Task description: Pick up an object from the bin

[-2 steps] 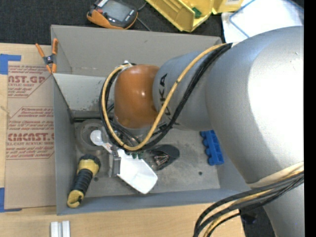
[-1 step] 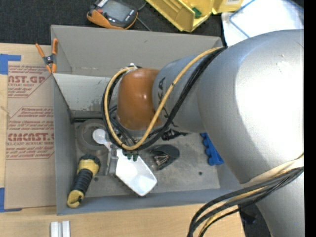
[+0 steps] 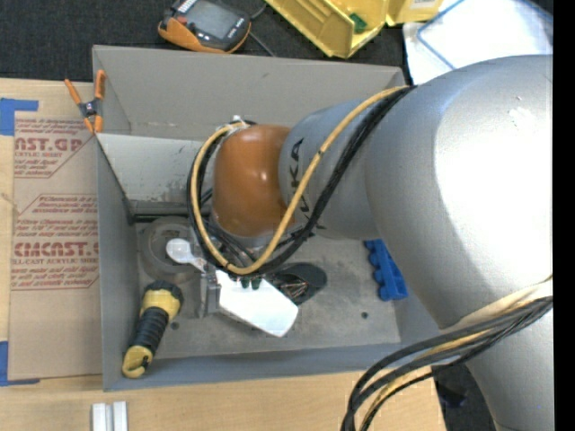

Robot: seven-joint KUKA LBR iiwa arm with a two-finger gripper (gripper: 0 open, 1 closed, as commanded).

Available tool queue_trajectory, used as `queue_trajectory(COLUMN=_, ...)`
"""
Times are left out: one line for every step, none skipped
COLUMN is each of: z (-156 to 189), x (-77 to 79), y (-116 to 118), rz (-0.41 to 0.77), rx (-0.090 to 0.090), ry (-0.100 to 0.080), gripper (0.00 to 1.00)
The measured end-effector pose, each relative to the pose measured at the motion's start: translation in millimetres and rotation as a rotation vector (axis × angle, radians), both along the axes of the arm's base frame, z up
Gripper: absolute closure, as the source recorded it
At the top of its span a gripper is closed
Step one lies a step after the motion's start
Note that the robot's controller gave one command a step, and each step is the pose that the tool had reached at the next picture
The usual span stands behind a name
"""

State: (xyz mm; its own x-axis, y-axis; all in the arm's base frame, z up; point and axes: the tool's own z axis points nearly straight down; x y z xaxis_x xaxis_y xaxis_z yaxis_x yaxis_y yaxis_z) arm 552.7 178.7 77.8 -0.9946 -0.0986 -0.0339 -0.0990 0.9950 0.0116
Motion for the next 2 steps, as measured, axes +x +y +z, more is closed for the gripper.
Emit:
queue_trajectory(z=-2.0, x=13.3, y=10.4, rz=-0.091, rx=0.013, ry=-0.002, gripper=0.00)
queue_trajectory(z=-6.8, x=11.3, y=2.7, rz=-0.026, rx=0.007, ry=0.003, gripper=0.00)
